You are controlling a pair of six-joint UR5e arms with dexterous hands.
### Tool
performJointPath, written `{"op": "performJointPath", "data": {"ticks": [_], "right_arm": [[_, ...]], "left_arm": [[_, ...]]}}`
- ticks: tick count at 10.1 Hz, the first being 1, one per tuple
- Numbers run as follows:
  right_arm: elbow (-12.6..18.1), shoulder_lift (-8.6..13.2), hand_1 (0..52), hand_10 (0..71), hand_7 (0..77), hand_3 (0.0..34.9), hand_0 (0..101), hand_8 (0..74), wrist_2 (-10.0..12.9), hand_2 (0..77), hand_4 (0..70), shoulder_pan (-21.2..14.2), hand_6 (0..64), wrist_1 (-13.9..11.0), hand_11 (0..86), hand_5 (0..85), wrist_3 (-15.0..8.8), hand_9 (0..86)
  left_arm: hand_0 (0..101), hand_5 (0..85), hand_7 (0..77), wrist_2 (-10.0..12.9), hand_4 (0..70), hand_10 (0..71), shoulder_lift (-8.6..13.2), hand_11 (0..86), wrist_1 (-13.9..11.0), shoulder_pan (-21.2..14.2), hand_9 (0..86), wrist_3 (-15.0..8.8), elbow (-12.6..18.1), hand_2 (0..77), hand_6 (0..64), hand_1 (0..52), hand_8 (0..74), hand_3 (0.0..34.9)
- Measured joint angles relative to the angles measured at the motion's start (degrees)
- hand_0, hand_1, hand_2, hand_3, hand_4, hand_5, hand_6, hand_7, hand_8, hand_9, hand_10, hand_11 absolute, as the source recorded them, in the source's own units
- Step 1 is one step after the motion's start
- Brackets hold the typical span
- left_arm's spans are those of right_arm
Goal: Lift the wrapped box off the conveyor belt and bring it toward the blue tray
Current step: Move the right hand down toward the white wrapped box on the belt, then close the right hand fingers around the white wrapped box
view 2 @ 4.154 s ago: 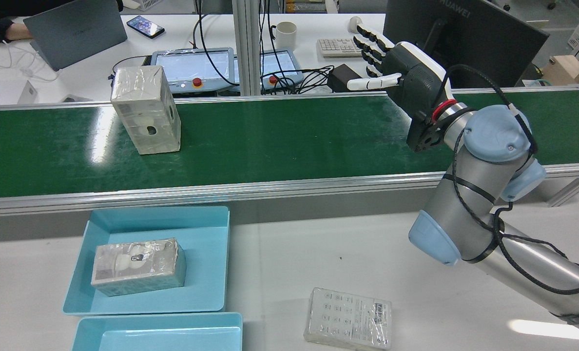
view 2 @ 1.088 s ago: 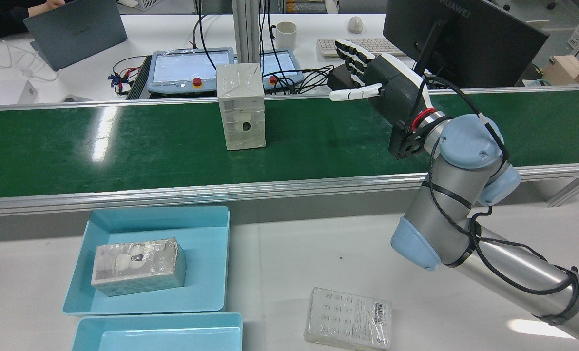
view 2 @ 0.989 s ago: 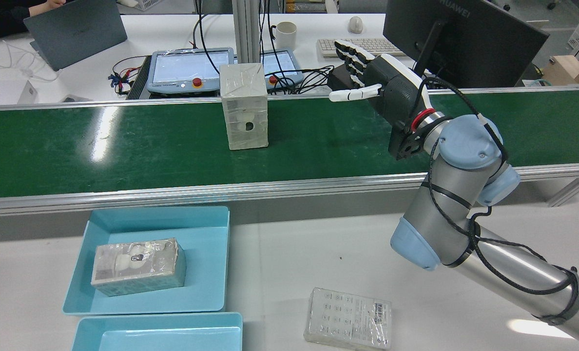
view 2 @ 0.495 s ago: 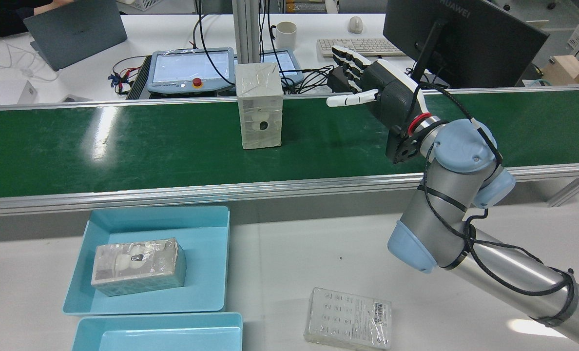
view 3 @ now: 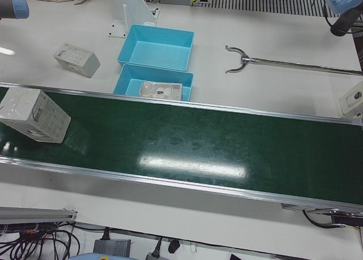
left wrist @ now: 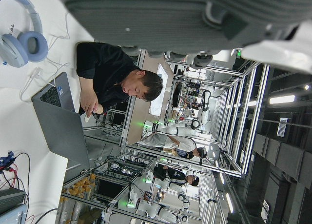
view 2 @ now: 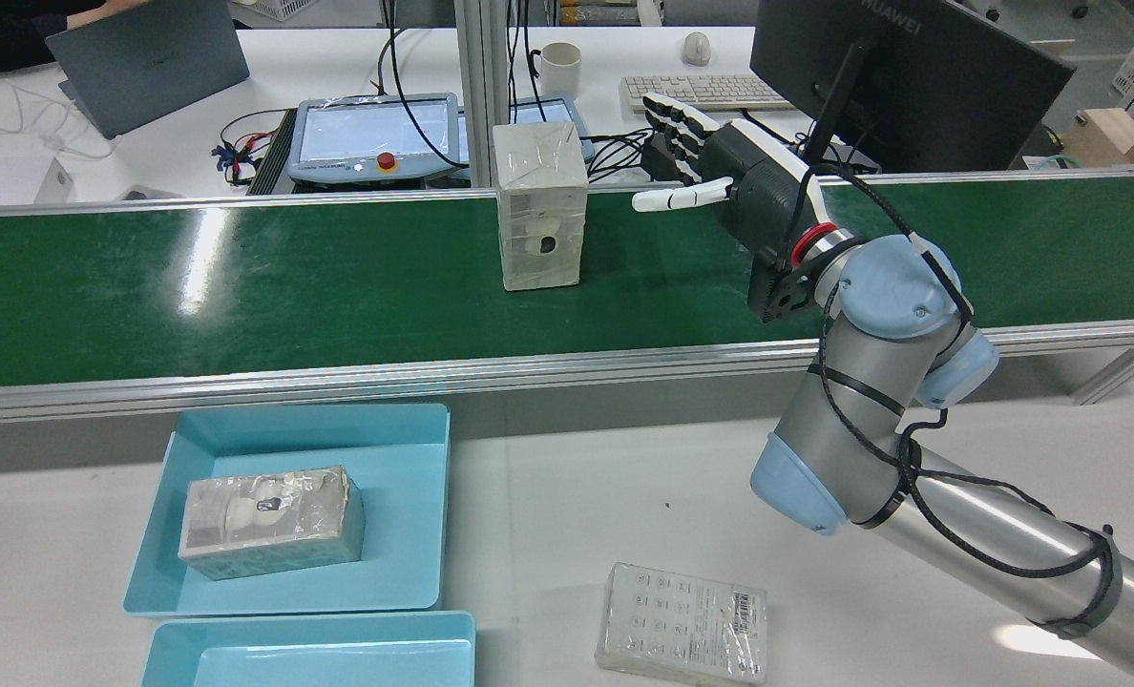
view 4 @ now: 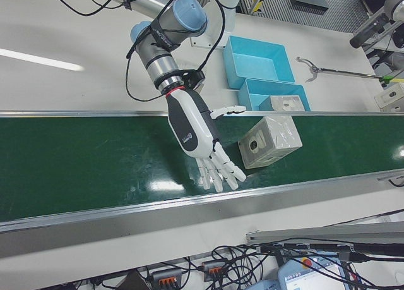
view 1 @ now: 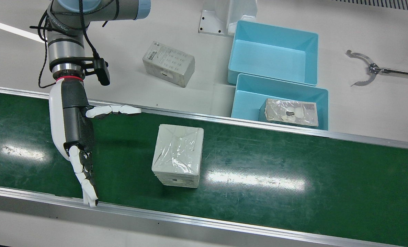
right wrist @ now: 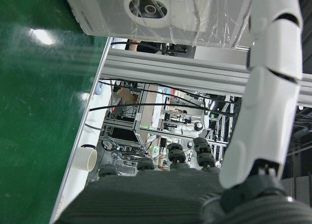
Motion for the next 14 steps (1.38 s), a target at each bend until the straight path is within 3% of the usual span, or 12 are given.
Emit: {"op": "performJointPath", "data": {"ticks": [1, 10, 14], "right_arm": [[-0.1, 0.1, 11.5, 0.0, 1.6, 15.0, 45, 1.1, 0.2, 13.6, 1.1, -0.2, 0.0, 0.0, 0.5, 10.9, 0.0, 1.6], [-1.2, 0.6, 11.5, 0.0, 1.6, 15.8, 45, 0.5, 1.1, 14.7, 1.1, -1.1, 0.0, 0.0, 1.1, 10.9, 0.0, 1.6], [-2.9, 0.7, 12.0, 0.0, 1.6, 15.6, 45, 0.5, 1.5, 14.2, 1.1, -1.1, 0.0, 3.3, 1.1, 10.9, 0.0, 1.6]], "left_arm": [[0, 1.1, 0.0, 0.0, 0.0, 0.0, 0.0, 0.0, 0.0, 0.0, 0.0, 0.0, 0.0, 0.5, 0.0, 0.0, 0.0, 0.0], [0, 1.1, 0.0, 0.0, 0.0, 0.0, 0.0, 0.0, 0.0, 0.0, 0.0, 0.0, 0.0, 1.1, 0.0, 0.0, 0.0, 0.0], [0, 1.1, 0.0, 0.0, 0.0, 0.5, 0.0, 0.0, 0.0, 0.0, 0.0, 0.0, 0.0, 0.5, 0.0, 0.0, 0.0, 0.0]]}}
